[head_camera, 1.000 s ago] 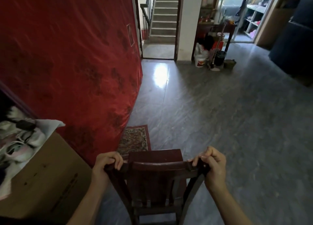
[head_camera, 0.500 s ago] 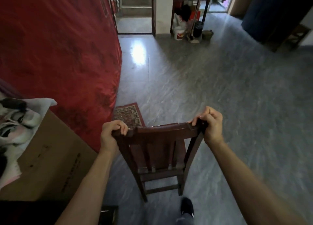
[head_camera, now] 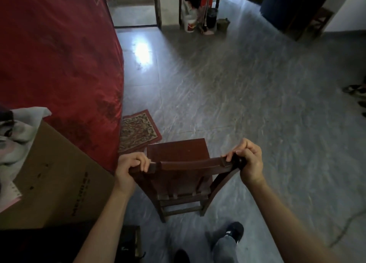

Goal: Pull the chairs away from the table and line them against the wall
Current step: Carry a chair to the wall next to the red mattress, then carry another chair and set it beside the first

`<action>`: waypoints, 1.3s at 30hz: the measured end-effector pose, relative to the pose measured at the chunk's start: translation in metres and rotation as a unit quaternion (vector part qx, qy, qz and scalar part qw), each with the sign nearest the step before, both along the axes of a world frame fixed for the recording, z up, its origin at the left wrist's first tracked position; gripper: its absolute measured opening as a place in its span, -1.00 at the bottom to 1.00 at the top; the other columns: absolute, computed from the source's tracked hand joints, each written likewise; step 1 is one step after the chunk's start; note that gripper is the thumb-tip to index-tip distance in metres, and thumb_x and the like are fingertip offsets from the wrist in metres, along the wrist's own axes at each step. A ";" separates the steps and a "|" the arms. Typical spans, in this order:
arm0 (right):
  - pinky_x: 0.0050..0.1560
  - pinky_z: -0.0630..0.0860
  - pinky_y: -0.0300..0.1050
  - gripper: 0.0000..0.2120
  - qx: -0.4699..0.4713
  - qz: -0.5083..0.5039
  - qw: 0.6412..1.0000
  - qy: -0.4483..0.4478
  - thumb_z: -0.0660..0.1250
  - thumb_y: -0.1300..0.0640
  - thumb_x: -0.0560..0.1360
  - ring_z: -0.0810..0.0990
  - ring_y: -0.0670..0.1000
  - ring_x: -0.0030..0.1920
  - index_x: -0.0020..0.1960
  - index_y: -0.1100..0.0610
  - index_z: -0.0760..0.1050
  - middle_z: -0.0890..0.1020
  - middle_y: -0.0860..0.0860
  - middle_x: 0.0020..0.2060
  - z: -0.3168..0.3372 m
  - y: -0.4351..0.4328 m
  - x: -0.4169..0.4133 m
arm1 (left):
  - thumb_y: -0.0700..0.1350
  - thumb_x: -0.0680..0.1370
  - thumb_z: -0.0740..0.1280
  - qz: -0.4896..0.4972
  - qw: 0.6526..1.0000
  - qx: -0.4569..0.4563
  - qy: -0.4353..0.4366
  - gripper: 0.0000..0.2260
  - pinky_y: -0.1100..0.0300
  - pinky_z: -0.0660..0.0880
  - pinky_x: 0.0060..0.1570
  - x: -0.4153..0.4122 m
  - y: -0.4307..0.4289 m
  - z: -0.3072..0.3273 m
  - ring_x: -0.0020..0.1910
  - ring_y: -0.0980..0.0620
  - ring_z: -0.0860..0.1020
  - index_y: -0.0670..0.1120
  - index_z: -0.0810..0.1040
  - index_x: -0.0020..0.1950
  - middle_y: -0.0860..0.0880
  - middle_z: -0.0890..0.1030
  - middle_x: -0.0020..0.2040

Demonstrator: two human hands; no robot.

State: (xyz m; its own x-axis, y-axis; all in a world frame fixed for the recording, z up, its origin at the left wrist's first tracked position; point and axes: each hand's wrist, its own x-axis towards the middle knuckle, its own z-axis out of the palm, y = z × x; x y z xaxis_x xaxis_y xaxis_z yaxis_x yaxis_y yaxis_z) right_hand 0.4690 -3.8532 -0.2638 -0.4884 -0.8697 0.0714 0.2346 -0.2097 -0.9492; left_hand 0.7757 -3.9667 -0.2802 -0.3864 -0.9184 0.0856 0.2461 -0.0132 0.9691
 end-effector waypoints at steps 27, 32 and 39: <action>0.36 0.45 0.20 -0.70 0.039 0.009 0.996 -0.085 0.16 0.30 0.57 0.60 0.28 0.30 0.22 0.29 0.55 0.66 0.27 0.23 0.047 0.137 -0.010 | -0.21 0.51 0.18 0.042 0.999 0.024 0.001 -0.71 0.04 0.59 0.18 -0.028 0.110 0.079 0.14 -0.15 0.68 -0.13 0.65 0.10 -0.20 0.70 0.16; 0.29 0.48 0.15 -0.55 0.011 -0.064 0.993 -0.102 0.22 0.05 0.51 0.61 0.25 0.30 0.34 0.23 0.51 0.66 0.23 0.26 0.086 0.166 -0.049 | -0.10 0.70 0.03 -0.061 0.992 0.100 0.042 -0.66 -0.01 0.57 0.13 -0.124 0.112 0.114 0.17 -0.14 0.66 -0.14 0.55 0.25 -0.23 0.66 0.26; -0.01 0.55 -0.03 -0.58 -0.012 -0.224 0.970 -0.094 0.22 0.03 0.51 0.69 0.14 0.00 0.31 0.17 0.51 0.71 0.19 0.16 0.116 0.221 -0.094 | -0.05 0.73 -0.02 -0.240 0.966 0.093 0.006 -0.61 -0.02 0.56 0.10 -0.235 0.119 0.135 0.14 -0.12 0.68 -0.09 0.57 0.30 -0.13 0.71 0.20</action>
State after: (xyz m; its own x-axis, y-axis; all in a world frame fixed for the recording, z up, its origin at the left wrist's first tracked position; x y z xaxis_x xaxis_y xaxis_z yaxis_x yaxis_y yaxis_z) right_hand 0.3746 -3.6320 -0.1478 -0.8236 -0.5659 -0.0380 0.2833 -0.3525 -0.8919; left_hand 0.5403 -3.8479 -0.1457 -0.7713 -0.6341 -0.0556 0.1803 -0.3014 0.9363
